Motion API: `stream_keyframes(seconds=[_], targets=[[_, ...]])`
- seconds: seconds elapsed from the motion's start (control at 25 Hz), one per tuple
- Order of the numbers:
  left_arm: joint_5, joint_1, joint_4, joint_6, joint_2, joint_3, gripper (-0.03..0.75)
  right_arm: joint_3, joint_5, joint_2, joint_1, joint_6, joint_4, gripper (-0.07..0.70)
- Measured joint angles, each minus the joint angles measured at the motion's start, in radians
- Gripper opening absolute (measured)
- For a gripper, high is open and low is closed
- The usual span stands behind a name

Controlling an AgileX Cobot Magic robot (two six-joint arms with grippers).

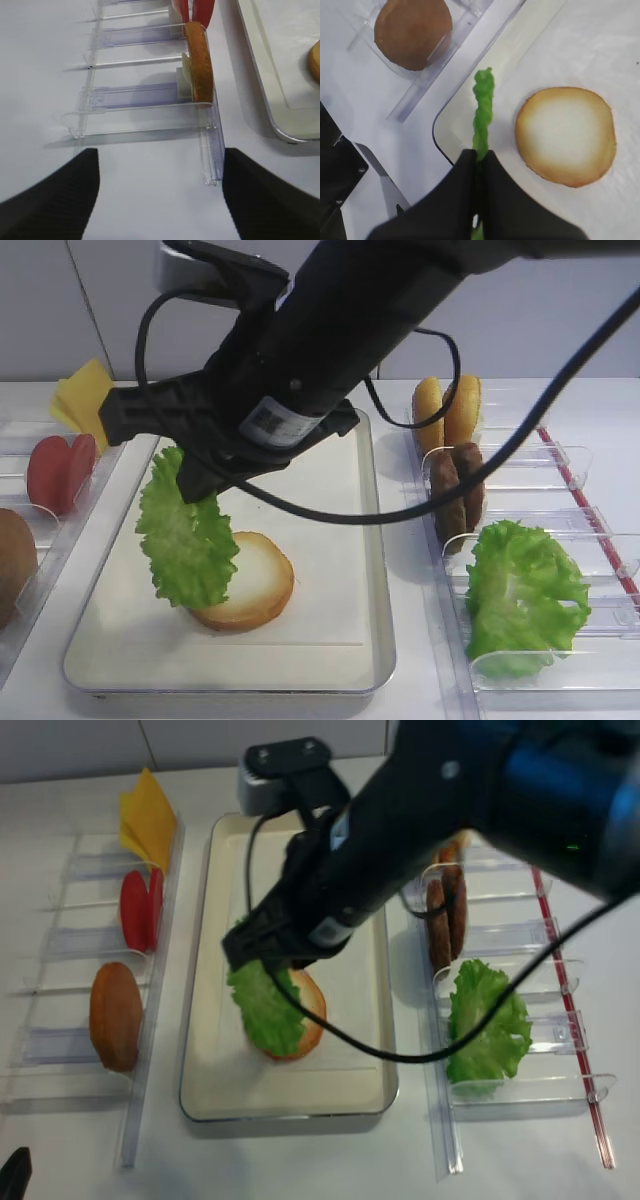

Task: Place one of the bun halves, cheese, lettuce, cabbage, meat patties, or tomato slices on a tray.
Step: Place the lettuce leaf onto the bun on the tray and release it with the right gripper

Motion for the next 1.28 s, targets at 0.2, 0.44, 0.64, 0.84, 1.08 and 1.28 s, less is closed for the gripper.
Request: stream_keyframes(seconds=[0.2, 0.44, 0.64, 0.84, 1.08, 1.28], targets=[[0.0, 0.0, 0.0, 0.0, 0.0, 0.0, 0.519, -0.002, -0.067, 0.064, 0.009, 0.018, 0.015, 0.055], [0.0, 0.0, 0.0, 0.0, 0.0, 0.0, 0.519, -0.002, -0.123, 0.141, 0.009, 0.044, 0.064, 0.055], [0.0, 0.0, 0.0, 0.0, 0.0, 0.0, 0.519, -0.002, -0.137, 0.18, 0.009, 0.045, 0.08, 0.055], [0.0, 0.0, 0.0, 0.0, 0.0, 0.0, 0.519, -0.002, -0.139, 0.186, 0.009, 0.066, -0.019, 0.055], [0.0, 0.0, 0.0, 0.0, 0.0, 0.0, 0.519, -0.004, -0.137, 0.191, 0.009, 0.125, -0.126, 0.055], [0.0, 0.0, 0.0, 0.0, 0.0, 0.0, 0.519, -0.004, -0.106, 0.199, 0.009, 0.217, -0.262, 0.055]])
